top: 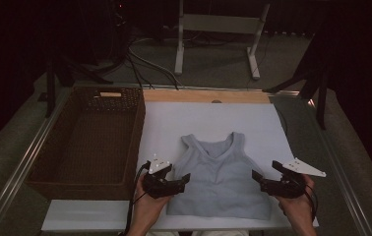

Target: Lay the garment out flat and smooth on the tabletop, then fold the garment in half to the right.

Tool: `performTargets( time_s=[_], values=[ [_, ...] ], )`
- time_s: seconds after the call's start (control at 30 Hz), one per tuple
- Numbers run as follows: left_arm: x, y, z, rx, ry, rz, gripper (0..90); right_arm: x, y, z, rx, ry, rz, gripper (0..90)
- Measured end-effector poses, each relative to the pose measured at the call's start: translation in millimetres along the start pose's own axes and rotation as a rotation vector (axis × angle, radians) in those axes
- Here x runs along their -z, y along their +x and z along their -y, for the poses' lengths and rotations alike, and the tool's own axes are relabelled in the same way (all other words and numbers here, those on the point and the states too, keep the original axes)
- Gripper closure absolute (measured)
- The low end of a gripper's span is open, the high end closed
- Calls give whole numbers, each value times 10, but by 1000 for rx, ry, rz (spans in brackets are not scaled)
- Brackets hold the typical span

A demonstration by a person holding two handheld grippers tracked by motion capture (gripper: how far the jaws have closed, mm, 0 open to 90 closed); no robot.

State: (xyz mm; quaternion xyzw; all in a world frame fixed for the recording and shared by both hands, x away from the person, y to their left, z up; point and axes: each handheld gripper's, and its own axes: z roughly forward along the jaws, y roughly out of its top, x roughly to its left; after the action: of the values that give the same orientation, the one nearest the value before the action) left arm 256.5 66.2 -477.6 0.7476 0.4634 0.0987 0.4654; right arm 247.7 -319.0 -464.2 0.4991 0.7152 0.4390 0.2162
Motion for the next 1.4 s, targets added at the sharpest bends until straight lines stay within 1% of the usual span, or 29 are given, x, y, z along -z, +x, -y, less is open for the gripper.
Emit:
performTargets(
  time_s=[0.03,0.1,0.17,0.27,0.47,0.57,0.6,0.63,0.73,0.8,0.9,0.93,0.97,1.07,1.13,1.2,1.27,1.33,1.4],
  values=[
    [0,4,5,1,0,9,236,1,-8,3,-2,-2,6,101],
    [0,-1,12,1,-3,5,235,5,-18,6,-6,-5,6,101],
    [-2,-2,35,-2,0,12,235,24,-43,16,-21,-17,15,101],
    [-17,1,57,-4,10,11,235,37,-59,22,-24,-26,28,102],
    [-49,6,91,-4,34,7,236,53,-84,19,-32,-37,37,102],
    [-64,3,106,3,44,12,240,58,-90,20,-34,-41,41,102],
    [-69,0,111,5,47,11,265,59,-92,23,-38,-43,44,102],
    [-80,-5,120,0,59,7,266,60,-93,24,-40,-44,43,102],
    [-110,-18,144,5,75,6,283,67,-93,26,-37,-45,47,103],
    [-128,-24,155,8,88,6,311,82,-105,25,-39,-53,52,103],
    [-145,-23,152,8,91,7,334,87,-113,25,-44,-56,57,104],
    [-145,-23,152,8,91,7,355,87,-113,25,-44,-56,57,104],
    [-155,-11,139,19,83,12,355,88,-113,24,-45,-57,58,104],
    [-179,16,108,31,75,23,435,86,-103,21,-42,-60,54,105],
    [-185,26,88,48,63,29,495,83,-97,22,-38,-58,54,105],
    [-171,27,80,60,49,20,607,85,-91,22,-35,-58,56,104],
    [-150,28,86,61,49,16,721,87,-86,21,-33,-60,56,105],
    [-123,31,100,56,52,1,803,86,-84,20,-31,-60,55,105],
    [-109,37,112,60,56,-1,831,83,-82,21,-31,-59,55,104]
  ],
)
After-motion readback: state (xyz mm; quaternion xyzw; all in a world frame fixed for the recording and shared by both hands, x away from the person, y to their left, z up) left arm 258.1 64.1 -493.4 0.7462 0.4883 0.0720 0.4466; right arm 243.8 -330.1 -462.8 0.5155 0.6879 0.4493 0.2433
